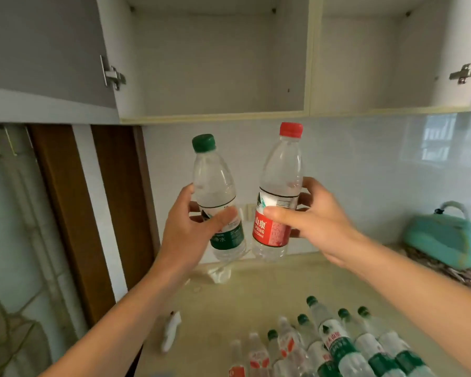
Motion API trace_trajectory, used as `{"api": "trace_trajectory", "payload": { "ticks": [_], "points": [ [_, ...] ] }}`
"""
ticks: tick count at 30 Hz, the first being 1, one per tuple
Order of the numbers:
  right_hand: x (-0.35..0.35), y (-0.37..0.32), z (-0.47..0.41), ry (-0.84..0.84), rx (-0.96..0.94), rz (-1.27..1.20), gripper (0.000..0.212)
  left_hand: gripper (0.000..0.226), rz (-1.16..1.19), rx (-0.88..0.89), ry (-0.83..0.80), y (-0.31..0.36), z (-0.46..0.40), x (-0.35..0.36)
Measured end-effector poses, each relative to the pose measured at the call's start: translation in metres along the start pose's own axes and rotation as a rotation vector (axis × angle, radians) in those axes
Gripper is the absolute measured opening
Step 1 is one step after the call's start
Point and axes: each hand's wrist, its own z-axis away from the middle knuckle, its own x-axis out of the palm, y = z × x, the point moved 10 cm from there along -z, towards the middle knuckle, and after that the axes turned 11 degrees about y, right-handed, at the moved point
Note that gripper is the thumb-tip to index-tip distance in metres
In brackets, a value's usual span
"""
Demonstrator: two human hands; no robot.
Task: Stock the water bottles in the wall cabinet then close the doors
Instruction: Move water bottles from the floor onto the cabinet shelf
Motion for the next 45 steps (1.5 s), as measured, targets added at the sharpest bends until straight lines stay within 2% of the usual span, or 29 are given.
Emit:
{"api": "trace_trajectory", "payload": {
  "ticks": [8,12,16,19,23,25,27,32,37,42,45],
  "points": [
    [0.003,-0.113,-0.116,0.029,-0.226,-0.119,0.055,0.092,0.023,0.179,0.181,0.097,-0.101,0.002],
    [0.02,-0.153,-0.171,0.008,-0.309,-0.15,0.045,0.074,0.027,0.289,0.239,0.134,-0.153,0.005],
    [0.037,-0.172,-0.216,0.03,-0.35,-0.112,0.043,0.057,-0.01,0.34,0.226,0.156,-0.208,0.011],
    [0.053,-0.166,-0.245,0.034,-0.309,-0.062,0.041,0.047,-0.05,0.283,0.176,0.151,-0.249,0.019],
    [0.07,-0.155,-0.276,0.04,-0.276,-0.007,0.043,0.048,-0.083,0.206,0.149,0.134,-0.291,0.023],
    [0.077,-0.153,-0.291,0.038,-0.279,0.033,0.043,0.061,-0.085,0.159,0.131,0.126,-0.307,0.025],
    [0.084,-0.151,-0.306,0.024,-0.253,0.08,0.033,0.079,-0.108,0.107,0.089,0.119,-0.322,0.03],
    [0.099,-0.14,-0.338,-0.001,-0.219,0.24,0.026,0.051,-0.171,0.083,0.027,0.101,-0.354,0.044],
    [0.117,-0.123,-0.366,-0.028,-0.207,0.217,0.031,0.047,-0.17,0.093,0.041,0.079,-0.384,0.05],
    [0.137,-0.112,-0.388,-0.07,-0.206,0.223,0.017,0.047,-0.174,0.111,0.084,0.066,-0.406,0.059],
    [0.145,-0.105,-0.394,-0.09,-0.173,0.217,0.032,0.047,-0.181,0.109,0.086,0.061,-0.414,0.064]
  ]
}}
